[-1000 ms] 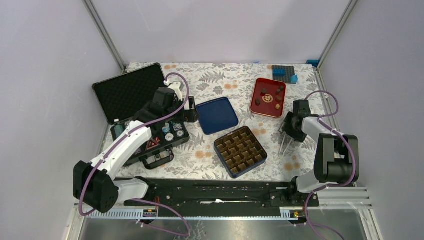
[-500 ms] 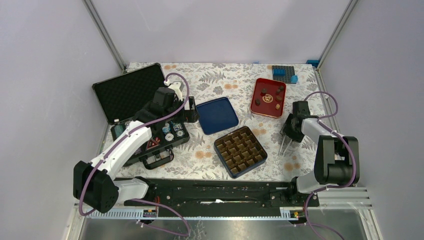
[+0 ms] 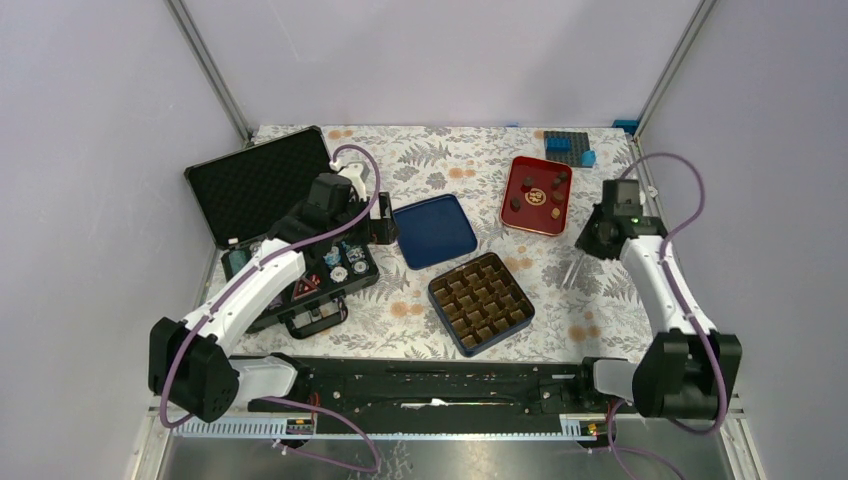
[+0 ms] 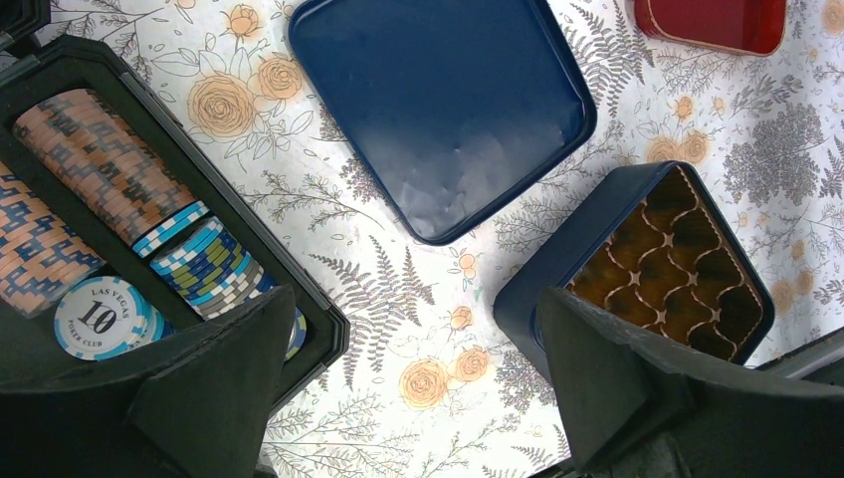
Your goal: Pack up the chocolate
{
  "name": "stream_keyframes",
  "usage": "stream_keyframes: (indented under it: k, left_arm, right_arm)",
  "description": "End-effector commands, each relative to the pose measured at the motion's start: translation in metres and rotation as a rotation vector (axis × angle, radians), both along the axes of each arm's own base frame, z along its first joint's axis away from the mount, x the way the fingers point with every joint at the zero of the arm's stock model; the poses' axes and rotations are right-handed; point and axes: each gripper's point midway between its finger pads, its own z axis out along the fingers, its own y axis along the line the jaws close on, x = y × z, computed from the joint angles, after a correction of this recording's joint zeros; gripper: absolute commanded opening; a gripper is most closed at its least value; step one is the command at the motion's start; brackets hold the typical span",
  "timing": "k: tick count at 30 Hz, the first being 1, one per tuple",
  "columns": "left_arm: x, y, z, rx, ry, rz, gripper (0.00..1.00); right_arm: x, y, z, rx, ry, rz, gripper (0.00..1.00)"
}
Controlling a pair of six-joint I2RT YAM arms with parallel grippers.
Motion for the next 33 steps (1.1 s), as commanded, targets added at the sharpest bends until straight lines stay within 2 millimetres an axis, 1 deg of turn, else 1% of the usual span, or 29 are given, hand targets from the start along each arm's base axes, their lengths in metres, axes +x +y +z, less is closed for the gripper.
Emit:
stream_keyframes:
  k: [1,4,6,9,10,12,16,24,28,33]
  left_arm:
    - [0.014,-0.006,0.023,-0.024,-0.073,-0.011,0.99]
    - [0.016,-0.008,0.019,-0.013,-0.055,-0.021,0.99]
    - [0.017,-0.008,0.018,-0.006,-0.046,-0.022,0.99]
    - [0.017,-0.005,0.017,-0.001,-0.051,-0.012,0.99]
    - [0.016,-0.005,0.016,-0.001,-0.053,-0.01,0.99]
    - [0.015,-0.004,0.015,-0.002,-0.054,-0.012,0.99]
    - [0.014,-0.003,0.014,0.009,-0.051,-0.016,0.99]
    - [0.014,0.0,0.014,0.022,-0.059,-0.011,0.99]
    - [0.015,0.001,0.012,0.027,-0.056,-0.004,0.99]
    - [0.014,0.003,0.012,0.034,-0.054,0.002,0.99]
  right_arm:
    - [0.015,0.014,0.071,0.033,-0.128,0.087,0.21]
    - [0.016,0.027,0.083,0.067,-0.103,0.161,0.29]
    - [0.015,0.029,0.087,0.065,-0.087,0.187,0.35]
    - [0.011,0.03,0.086,0.065,-0.053,0.213,0.44]
    - [0.01,0.029,0.084,0.061,-0.041,0.215,0.45]
    - [0.009,0.035,0.082,0.05,-0.03,0.242,0.48]
    - [0.012,0.037,0.079,0.043,-0.018,0.249,0.5]
    - [0.026,0.038,0.087,-0.023,-0.048,0.249,0.49]
    - [0.035,0.042,0.09,-0.07,-0.071,0.261,0.49]
    - [0.048,0.045,0.08,-0.109,-0.068,0.27,0.49]
